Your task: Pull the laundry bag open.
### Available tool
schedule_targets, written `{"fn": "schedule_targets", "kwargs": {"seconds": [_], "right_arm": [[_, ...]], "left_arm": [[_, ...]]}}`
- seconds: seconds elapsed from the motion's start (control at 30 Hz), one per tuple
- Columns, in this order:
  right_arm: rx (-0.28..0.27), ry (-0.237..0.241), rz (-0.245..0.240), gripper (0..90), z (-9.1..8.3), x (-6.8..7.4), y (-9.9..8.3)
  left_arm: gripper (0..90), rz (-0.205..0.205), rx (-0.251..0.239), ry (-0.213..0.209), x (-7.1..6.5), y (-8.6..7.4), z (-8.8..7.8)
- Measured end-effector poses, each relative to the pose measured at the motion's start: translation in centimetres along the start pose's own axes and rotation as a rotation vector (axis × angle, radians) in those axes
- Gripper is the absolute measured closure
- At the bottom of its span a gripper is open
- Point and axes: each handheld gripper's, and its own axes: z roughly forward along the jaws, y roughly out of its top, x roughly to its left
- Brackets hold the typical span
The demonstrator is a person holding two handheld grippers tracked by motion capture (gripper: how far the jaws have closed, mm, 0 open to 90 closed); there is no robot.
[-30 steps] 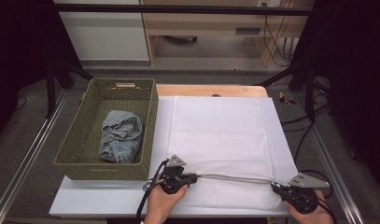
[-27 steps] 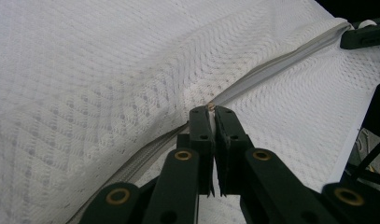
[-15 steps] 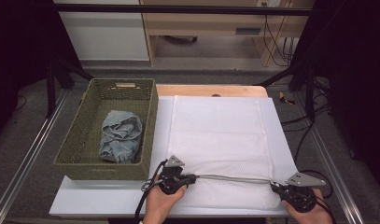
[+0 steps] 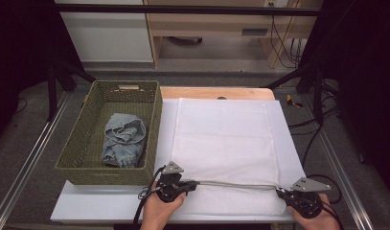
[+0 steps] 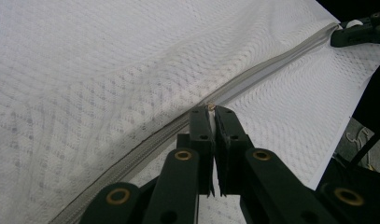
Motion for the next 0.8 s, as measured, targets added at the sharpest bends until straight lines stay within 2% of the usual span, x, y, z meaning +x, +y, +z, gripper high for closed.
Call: {"fn": "schedule_targets", "kwargs": {"seconds": [0.37, 0.57, 0.8], "right_arm": [[0.019, 0.021, -0.018, 86.1, 0.5, 0.4, 0.1], [0.016, 0.030, 0.013, 86.2, 0.9, 0.1, 0.2], [0.015, 0.027, 0.009, 86.3, 1.0, 0.0, 0.3]], "left_arm": [[86.9, -0.010, 0.007, 0.020, 0.3, -0.3, -0.2], [87.0, -0.015, 0.011, 0.025, 0.5, -0.3, 0.0], [87.0, -0.016, 0.013, 0.026, 0.4, -0.4, -0.1]]}}
